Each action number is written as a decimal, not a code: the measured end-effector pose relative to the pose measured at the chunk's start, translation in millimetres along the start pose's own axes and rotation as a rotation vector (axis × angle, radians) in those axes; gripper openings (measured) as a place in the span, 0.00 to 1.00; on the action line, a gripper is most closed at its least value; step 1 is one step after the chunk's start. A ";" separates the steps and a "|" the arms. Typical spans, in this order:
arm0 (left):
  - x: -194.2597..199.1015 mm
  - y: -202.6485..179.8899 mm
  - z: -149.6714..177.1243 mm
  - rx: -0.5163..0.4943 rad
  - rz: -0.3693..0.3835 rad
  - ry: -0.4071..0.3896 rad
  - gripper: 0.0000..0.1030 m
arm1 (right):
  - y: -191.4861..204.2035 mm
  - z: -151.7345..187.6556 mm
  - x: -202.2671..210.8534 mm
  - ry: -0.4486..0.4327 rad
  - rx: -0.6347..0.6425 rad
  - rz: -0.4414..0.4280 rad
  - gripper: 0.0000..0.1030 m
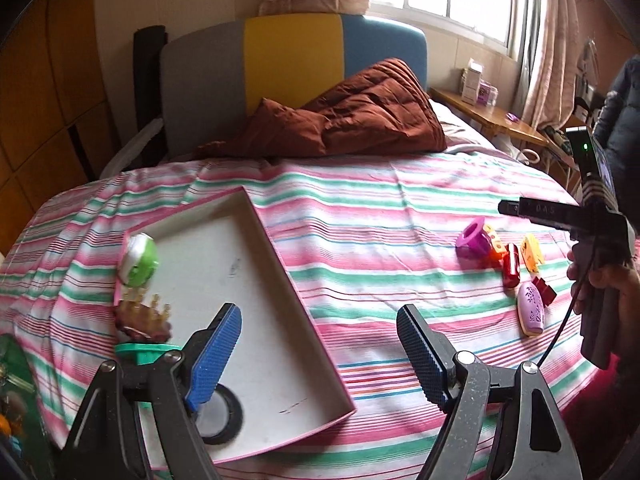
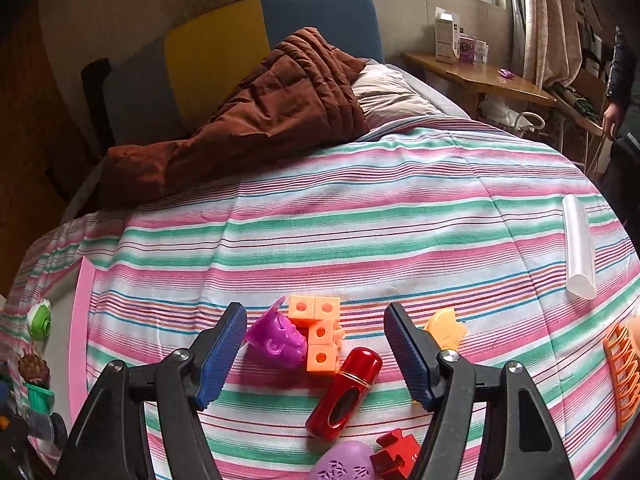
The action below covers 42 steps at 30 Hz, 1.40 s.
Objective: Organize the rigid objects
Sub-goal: 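Move both tools toward the remaining toys on the bed, then close the left tool on the magenta cup while the right tool grasps the orange linked cubes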
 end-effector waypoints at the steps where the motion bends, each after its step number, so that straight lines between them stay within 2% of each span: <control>1: -4.4 -4.0 2.3 0.001 0.008 0.013 0.78 | -2.3 0.7 -0.7 0.006 -0.007 0.006 0.70; 8: -32.9 -33.5 15.9 -0.006 0.067 0.093 0.78 | -30.9 0.4 4.5 -0.009 -0.145 0.017 0.70; 14: -57.2 -70.1 11.4 -0.056 0.125 0.120 0.77 | -53.9 1.5 8.9 -0.020 -0.259 0.019 0.70; 19: -77.1 -109.1 -1.6 -0.033 0.219 0.164 0.73 | -56.5 2.3 7.3 -0.010 -0.284 0.004 0.70; 22: -86.0 -137.1 -12.4 -0.078 0.250 0.136 0.67 | -55.6 2.6 6.7 -0.006 -0.291 -0.011 0.70; 24: -94.1 -156.5 -17.1 -0.123 0.275 0.137 0.55 | -55.6 2.4 6.9 -0.008 -0.296 -0.018 0.70; 25: -98.7 -165.9 -19.8 -0.134 0.294 0.142 0.52 | -56.0 2.7 6.8 -0.006 -0.301 -0.022 0.70; 29: -122.2 -194.2 -27.9 -0.165 0.344 0.172 0.52 | -58.2 3.0 5.5 -0.001 -0.321 -0.044 0.70; 34: -161.4 -209.2 -32.5 -0.168 0.340 0.218 0.52 | -61.3 5.0 2.4 0.011 -0.353 -0.065 0.70; 35: -169.4 -212.3 -30.5 -0.165 0.348 0.242 0.44 | -62.0 5.2 2.2 0.010 -0.357 -0.064 0.70; 36: -173.1 -217.3 -27.9 -0.159 0.385 0.265 0.29 | -62.3 5.1 2.2 0.009 -0.358 -0.066 0.70; 42: -150.4 -209.6 -21.3 -0.126 0.436 0.245 0.15 | -59.5 6.8 -1.1 0.024 -0.355 -0.080 0.70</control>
Point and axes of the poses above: each gripper's, at about its wrist camera, not at the fingertips, and x roughly against the way its jaws point, y to its left, z to its underside, the point moved 10 cm from there along -x, roughly the way its jaws point, and after that the axes turned 9 degrees about x, right-handed, at the moved point
